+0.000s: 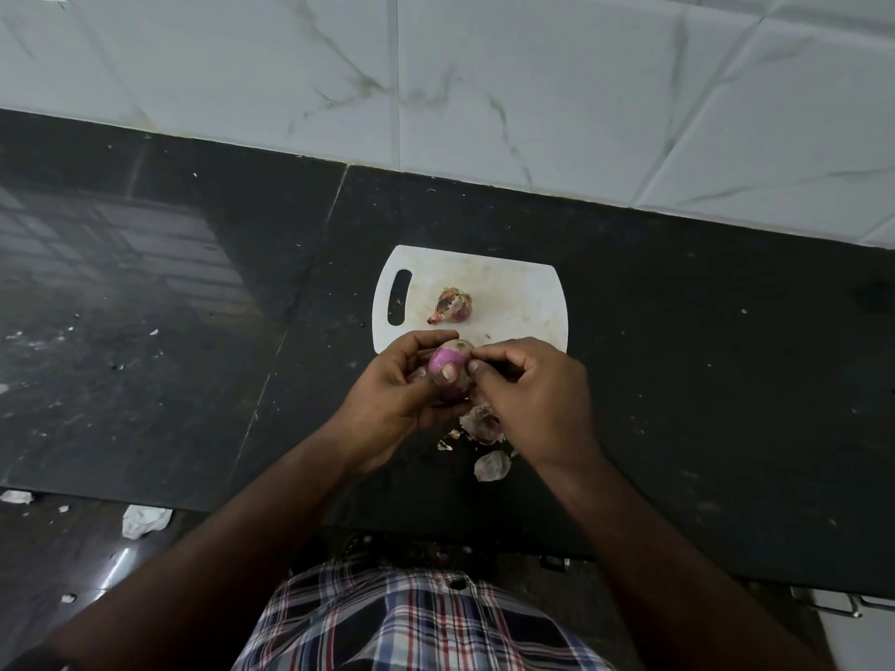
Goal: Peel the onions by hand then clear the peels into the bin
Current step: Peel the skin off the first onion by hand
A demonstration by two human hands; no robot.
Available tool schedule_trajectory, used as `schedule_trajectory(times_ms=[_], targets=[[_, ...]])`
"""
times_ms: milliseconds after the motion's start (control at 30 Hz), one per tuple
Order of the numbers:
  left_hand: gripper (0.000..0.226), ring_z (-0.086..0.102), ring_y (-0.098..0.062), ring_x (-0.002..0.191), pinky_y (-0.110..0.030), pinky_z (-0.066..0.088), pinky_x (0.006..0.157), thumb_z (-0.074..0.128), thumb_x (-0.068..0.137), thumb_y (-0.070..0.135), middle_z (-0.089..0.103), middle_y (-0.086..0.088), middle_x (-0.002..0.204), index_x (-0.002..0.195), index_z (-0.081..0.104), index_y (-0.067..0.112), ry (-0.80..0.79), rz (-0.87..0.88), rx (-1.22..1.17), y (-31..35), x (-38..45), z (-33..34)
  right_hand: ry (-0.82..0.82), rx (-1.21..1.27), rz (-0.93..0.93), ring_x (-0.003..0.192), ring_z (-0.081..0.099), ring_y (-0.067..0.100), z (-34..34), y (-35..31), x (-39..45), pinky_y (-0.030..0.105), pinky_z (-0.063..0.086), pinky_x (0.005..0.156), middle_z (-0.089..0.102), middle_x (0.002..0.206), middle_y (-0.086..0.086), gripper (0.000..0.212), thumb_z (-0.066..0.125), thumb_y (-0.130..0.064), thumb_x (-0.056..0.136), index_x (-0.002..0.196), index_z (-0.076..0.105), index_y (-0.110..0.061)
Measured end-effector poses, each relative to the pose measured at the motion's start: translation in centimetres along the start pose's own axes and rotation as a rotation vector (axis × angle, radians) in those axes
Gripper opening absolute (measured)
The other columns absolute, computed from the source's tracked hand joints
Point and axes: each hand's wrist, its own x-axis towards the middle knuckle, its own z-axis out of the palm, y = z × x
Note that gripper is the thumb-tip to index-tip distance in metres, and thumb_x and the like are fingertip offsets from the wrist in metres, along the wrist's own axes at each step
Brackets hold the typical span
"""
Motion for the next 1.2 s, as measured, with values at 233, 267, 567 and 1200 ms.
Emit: schedule_trajectory(times_ms=[233, 267, 567, 1200], targets=[[0.051, 0.068, -0.038, 0.107, -0.054, 0.058, 0.089, 0.068, 0.084, 0.011, 0.054, -0.027, 0.135, 0.132, 0.053, 0.001, -0.017, -0.016, 0.034, 0.4, -0.2, -0.2, 0.039, -0.144, -0.27, 0.094, 0.066, 0.015, 0.4, 0.5, -0.5, 0.033, 0.057, 0.081, 0.072, 0.101, 0.003, 0.021, 0.064, -0.008, 0.091, 0.109, 0.073, -0.011], [0.05, 0.068, -0.039, 0.108, -0.055, 0.058, 0.09, 0.067, 0.085, 0.01, 0.055, -0.028, 0.135, 0.133, 0.054, 0.001, -0.026, -0.016, 0.04, 0.4, -0.2, -0.2, 0.026, -0.142, -0.26, 0.095, 0.065, 0.016, 0.4, 0.6, -0.4, 0.035, 0.057, 0.081, 0.071, 0.102, 0.003, 0.021, 0.062, -0.008, 0.092, 0.111, 0.071, -0.01], [0.046, 0.071, -0.033, 0.106, -0.041, 0.062, 0.083, 0.064, 0.087, 0.019, 0.064, -0.019, 0.129, 0.132, 0.058, 0.008, -0.029, -0.046, 0.042, 0.5, -0.5, -0.1, -0.1, 0.101, -0.084, 0.097, 0.066, 0.003, -0.9, 1.3, 0.7, 0.025, 0.058, 0.08, 0.069, 0.106, -0.011, 0.033, 0.073, -0.015, 0.088, 0.12, 0.07, -0.024], [0.034, 0.073, -0.031, 0.091, -0.039, 0.063, 0.075, 0.066, 0.085, 0.024, 0.073, -0.014, 0.104, 0.116, 0.062, 0.009, -0.038, -0.03, 0.099, 0.3, -0.2, -0.1, -0.259, 0.275, 0.094, 0.1, 0.068, 0.003, -0.5, 2.1, 1.2, 0.033, 0.059, 0.088, 0.072, 0.11, -0.012, 0.032, 0.074, -0.034, 0.086, 0.118, 0.071, -0.027]])
